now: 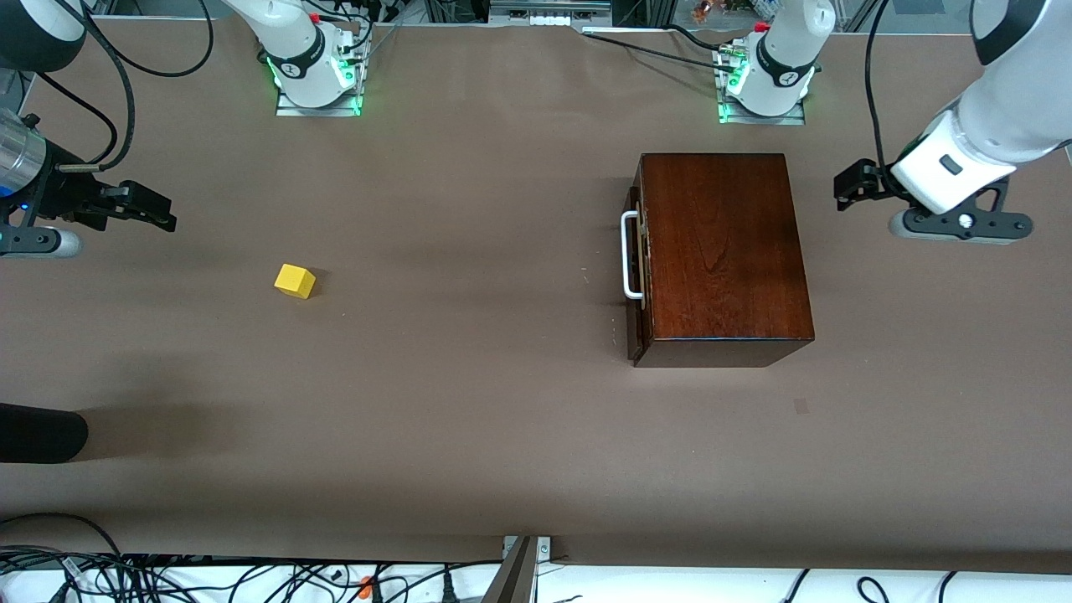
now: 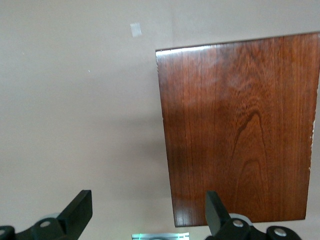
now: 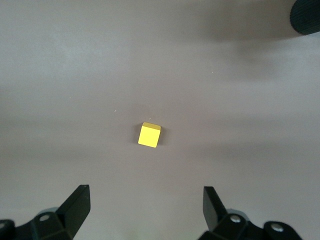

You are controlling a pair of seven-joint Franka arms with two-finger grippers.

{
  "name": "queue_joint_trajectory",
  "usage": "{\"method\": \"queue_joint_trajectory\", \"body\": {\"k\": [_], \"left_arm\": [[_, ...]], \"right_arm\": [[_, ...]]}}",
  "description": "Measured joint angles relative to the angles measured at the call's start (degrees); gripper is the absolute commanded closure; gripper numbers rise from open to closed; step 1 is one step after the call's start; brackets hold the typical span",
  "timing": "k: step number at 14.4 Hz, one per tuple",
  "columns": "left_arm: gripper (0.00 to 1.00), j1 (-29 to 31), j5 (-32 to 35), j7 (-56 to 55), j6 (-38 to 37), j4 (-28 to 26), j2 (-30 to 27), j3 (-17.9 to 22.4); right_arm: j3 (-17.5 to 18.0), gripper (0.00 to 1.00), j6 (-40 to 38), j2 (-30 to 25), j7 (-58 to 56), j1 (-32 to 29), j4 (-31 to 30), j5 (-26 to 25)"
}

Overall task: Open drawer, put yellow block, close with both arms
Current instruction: 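Reach the left gripper to the white drawer handle of the box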

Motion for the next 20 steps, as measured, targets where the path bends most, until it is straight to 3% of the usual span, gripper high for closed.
{"method": "queue_joint_trajectory", "body": {"k": [5,10,14,20], "left_arm": [[0.00,-6.39,-0.20,-1.43,1.96,1.70,4.59,-0.73],[0.00,-19.28,-0.17,-14.77,8.78,8.02,15.91,-1.24],[0.00,-27.14,0.26,-24.95,13.70,10.05,22.79,-1.25],[0.00,-32.14,6.05,-31.53,14.85,10.15,27.58,-1.22]], "right_arm": [[0.03,0.00,-0.01,0.16,-0.01,0.11,0.00,0.00],[0.04,0.00,-0.01,0.28,-0.01,0.17,0.00,0.00],[0.04,0.00,-0.01,0.30,-0.01,0.18,0.00,0.00],[0.04,0.00,-0.01,0.31,-0.02,0.18,0.00,0.00]]}}
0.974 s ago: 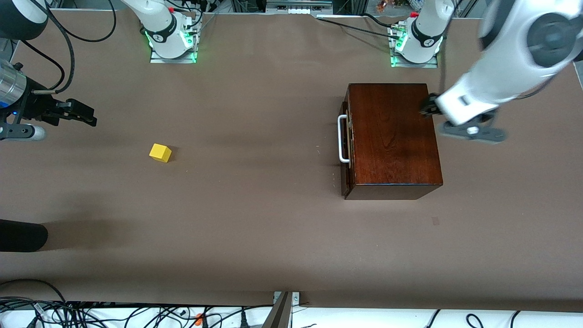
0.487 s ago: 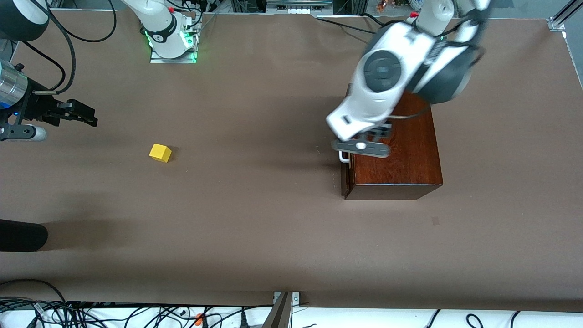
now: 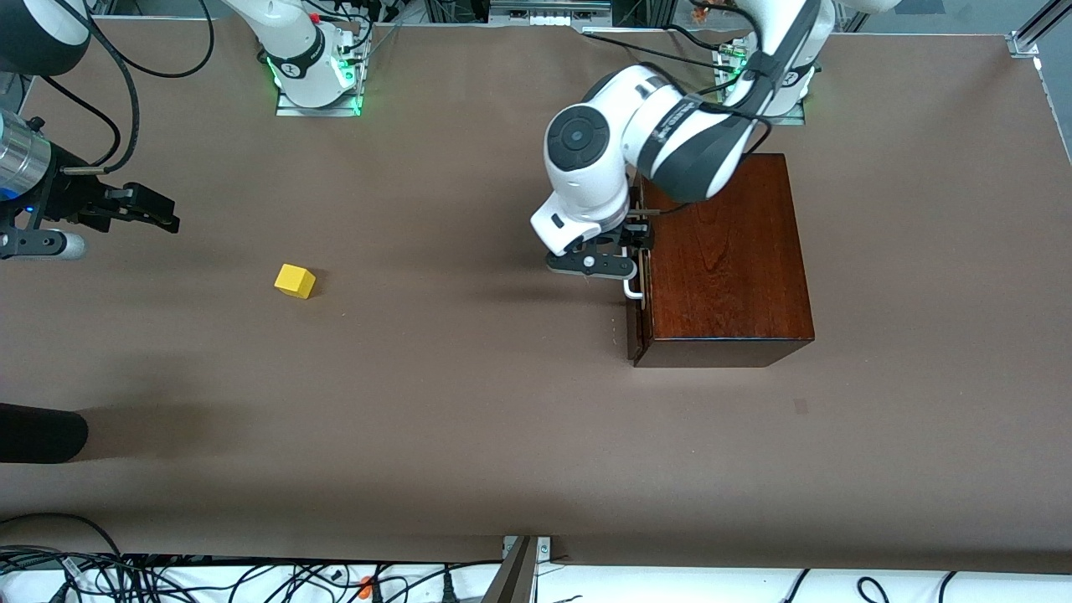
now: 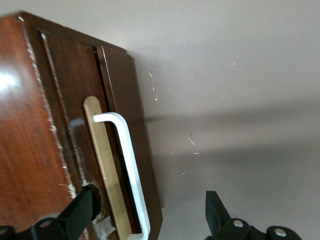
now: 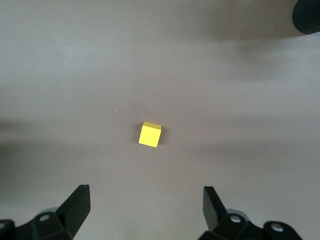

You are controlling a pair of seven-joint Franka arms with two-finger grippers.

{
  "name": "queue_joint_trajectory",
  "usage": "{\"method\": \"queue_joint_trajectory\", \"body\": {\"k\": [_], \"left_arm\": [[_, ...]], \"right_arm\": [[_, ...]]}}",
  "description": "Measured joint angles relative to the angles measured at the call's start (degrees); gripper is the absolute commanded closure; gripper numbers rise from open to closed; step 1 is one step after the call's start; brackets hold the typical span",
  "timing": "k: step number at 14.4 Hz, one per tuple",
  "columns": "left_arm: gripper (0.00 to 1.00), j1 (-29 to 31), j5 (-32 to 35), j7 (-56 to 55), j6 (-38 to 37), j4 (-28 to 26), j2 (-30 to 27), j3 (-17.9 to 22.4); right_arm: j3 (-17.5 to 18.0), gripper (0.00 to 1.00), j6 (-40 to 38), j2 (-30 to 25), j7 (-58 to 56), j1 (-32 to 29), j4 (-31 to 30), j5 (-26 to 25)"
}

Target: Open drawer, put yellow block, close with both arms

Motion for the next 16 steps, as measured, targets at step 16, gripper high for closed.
{"method": "queue_joint_trajectory", "body": {"k": [16], "left_arm": [[0.00,-1.84,6.26,-5.75,6.93,-5.37,5.08,0.17]], "right_arm": [[0.00,0.00,0.00,0.00,0.00,0.00,0.00,0.00]]}}
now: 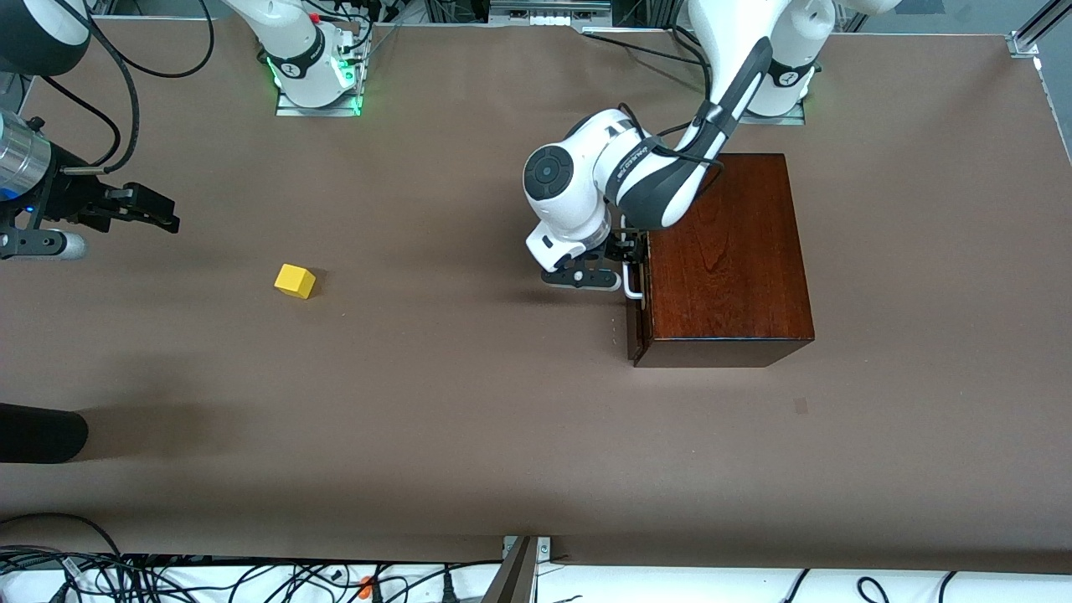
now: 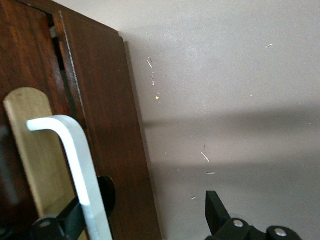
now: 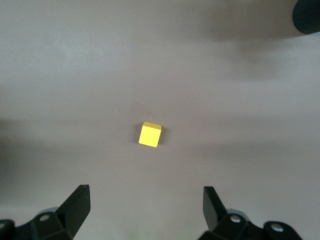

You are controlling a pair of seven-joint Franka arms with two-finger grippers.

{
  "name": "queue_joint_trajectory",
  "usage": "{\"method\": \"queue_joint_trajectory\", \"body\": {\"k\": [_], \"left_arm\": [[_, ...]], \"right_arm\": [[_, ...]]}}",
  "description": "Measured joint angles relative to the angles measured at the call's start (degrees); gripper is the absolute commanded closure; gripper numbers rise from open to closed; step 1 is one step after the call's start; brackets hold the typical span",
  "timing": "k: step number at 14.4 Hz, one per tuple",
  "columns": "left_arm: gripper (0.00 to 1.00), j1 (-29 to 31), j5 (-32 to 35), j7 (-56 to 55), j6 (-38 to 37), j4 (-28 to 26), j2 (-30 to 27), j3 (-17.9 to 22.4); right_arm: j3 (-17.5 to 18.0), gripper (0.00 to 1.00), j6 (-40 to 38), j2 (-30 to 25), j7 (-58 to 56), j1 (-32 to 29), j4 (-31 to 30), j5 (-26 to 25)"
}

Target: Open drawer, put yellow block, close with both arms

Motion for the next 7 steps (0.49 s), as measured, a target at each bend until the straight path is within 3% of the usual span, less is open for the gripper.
{"method": "queue_joint_trajectory", "body": {"k": [7], "left_arm": [[0.00,-1.01,2.54,-4.27,0.80,-0.42,0.53,0.04]], "right_arm": [[0.00,0.00,0.00,0.00,0.00,0.00,0.00,0.00]]}}
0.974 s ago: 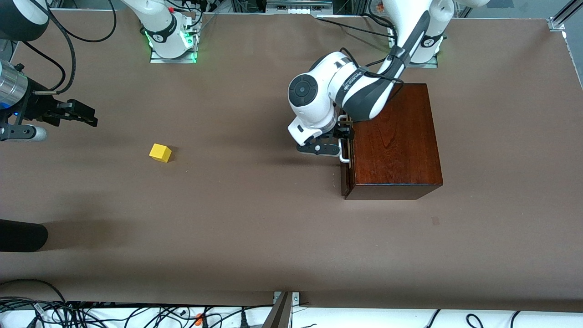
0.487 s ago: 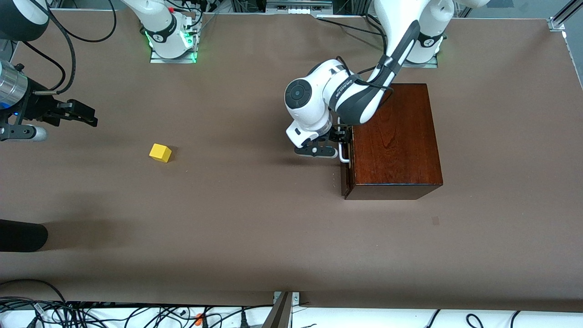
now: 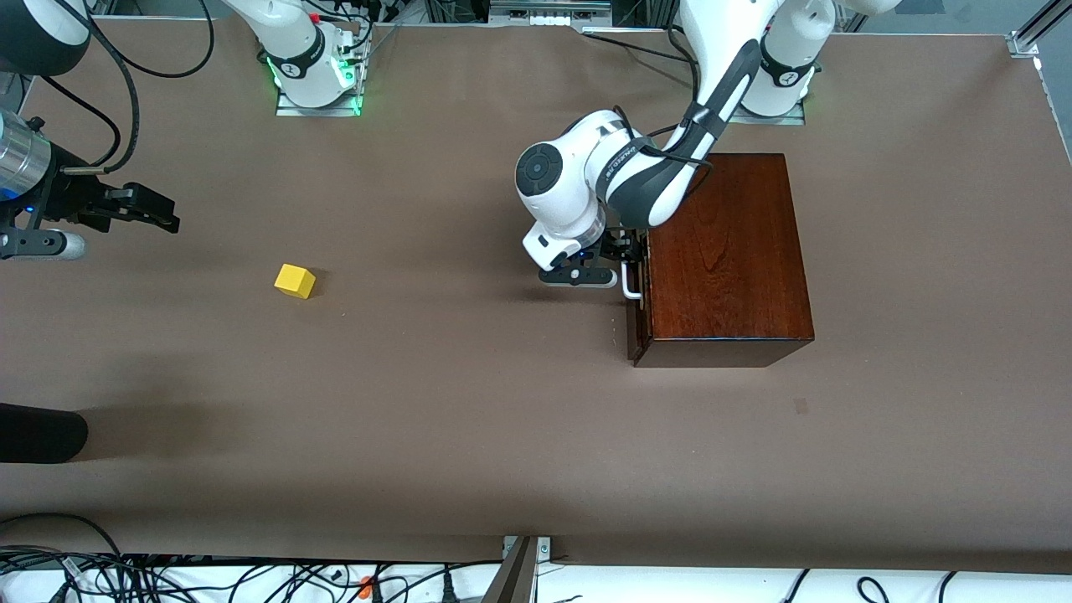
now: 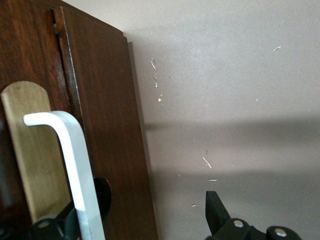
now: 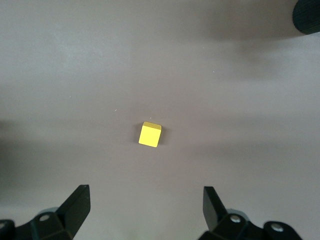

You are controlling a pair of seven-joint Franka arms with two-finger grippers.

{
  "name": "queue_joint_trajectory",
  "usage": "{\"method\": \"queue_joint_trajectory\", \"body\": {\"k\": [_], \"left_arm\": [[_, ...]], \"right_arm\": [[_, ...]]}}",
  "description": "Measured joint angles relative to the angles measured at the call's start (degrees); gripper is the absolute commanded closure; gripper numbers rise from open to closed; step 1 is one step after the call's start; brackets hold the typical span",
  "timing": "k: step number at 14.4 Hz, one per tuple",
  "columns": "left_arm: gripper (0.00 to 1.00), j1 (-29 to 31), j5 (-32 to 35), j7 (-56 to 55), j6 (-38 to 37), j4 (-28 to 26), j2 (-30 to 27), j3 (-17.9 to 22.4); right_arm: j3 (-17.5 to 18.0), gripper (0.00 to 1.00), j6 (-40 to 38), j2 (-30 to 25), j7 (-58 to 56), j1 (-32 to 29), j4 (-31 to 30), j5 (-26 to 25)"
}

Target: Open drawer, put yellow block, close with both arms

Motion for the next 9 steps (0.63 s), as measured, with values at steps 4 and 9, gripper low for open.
{"method": "queue_joint_trajectory", "body": {"k": [4,9], "left_arm": [[0.00,-0.56,0.27,-3.35,1.17,-0.02,0.12,0.28],[0.00,-1.57,0.25,-6.06,4.32,-0.01,0.34,0.44]], "right_arm": [[0.00,0.00,0.00,0.01,0.00,0.00,0.00,0.00],[0.30,0.00,0.05,0.83,0.00,0.41,-0.01,0.00]]}}
